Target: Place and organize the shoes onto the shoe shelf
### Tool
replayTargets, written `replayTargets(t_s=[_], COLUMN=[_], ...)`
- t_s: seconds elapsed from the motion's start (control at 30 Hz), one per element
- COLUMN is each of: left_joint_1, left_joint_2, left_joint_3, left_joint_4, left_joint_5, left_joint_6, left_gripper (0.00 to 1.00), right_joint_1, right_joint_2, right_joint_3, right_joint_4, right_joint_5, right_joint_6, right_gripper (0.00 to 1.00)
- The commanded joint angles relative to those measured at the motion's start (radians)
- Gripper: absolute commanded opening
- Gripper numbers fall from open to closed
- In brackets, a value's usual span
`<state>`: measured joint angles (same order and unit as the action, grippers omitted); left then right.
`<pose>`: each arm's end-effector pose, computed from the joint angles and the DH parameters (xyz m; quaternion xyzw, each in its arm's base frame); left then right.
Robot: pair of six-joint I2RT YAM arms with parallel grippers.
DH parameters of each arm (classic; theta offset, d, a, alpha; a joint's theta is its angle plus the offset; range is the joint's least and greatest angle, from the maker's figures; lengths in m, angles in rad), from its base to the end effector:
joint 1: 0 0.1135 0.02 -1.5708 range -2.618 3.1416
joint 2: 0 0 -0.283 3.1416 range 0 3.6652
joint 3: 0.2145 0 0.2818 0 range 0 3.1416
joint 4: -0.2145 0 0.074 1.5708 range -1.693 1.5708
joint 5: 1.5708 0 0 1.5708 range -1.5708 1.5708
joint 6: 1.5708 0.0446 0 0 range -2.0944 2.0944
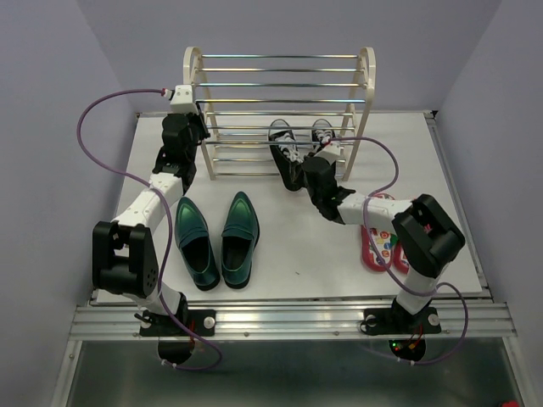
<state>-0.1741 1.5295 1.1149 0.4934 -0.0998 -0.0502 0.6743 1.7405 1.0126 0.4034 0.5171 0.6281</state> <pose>0.3972 -0.0653 0.3496 0.0054 0.6788 -0.0485 0.7327 0.3420 0.2451 0.2181 0.1310 0.7883 0.1768 0.5746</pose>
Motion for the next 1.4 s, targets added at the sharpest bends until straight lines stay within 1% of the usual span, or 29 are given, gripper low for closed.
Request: replayTargets(t_s=[0.0,0.43,0.9,0.97,1.0,1.1,1.27,1.37], left_joint_1=[-0.001,-0.001,-0.001,-0.001,-0.001,-0.001,-0.001,-0.001], left_joint_2=[0.017,0.024,0.05,0.057,0.057,0.061,0.066,0.063], left_joint_3=[-0.017,-0.03,-0.013,-0.01,-0.009,-0.007,-0.006,-0.009], left_joint_4=[-0.019,-0.016,-0.015,-0.016,-0.016,-0.015,-0.016,-0.015], left_joint_5=[0.038,0.043,0.049,0.046,0.046,0.048,0.048,0.048], left_joint_6=[-0.132,-0.148,-0.158,-0.158,-0.158,-0.162,-0.168,-0.171], left_gripper=[0.12,0.12,0.12,0.12,0.12,0.12,0.12,0.12], right_joint_1=[-0.005,-0.005,-0.005,-0.005,-0.005,-0.005,-0.005,-0.005], right_joint_2=[0.014,0.109,0.194,0.201,0.206,0.221,0.247,0.258], right_joint_3=[0.093,0.164,0.239,0.242,0.245,0.256,0.277,0.287], right_joint_4=[0.213,0.252,0.215,0.207,0.206,0.187,0.166,0.161], right_joint_5=[0.061,0.119,0.123,0.123,0.129,0.144,0.153,0.156], right_joint_6=[0.067,0.133,0.177,0.185,0.186,0.211,0.217,0.205], right_gripper=[0.01,0.01,0.01,0.06,0.1,0.14,0.27,0.31])
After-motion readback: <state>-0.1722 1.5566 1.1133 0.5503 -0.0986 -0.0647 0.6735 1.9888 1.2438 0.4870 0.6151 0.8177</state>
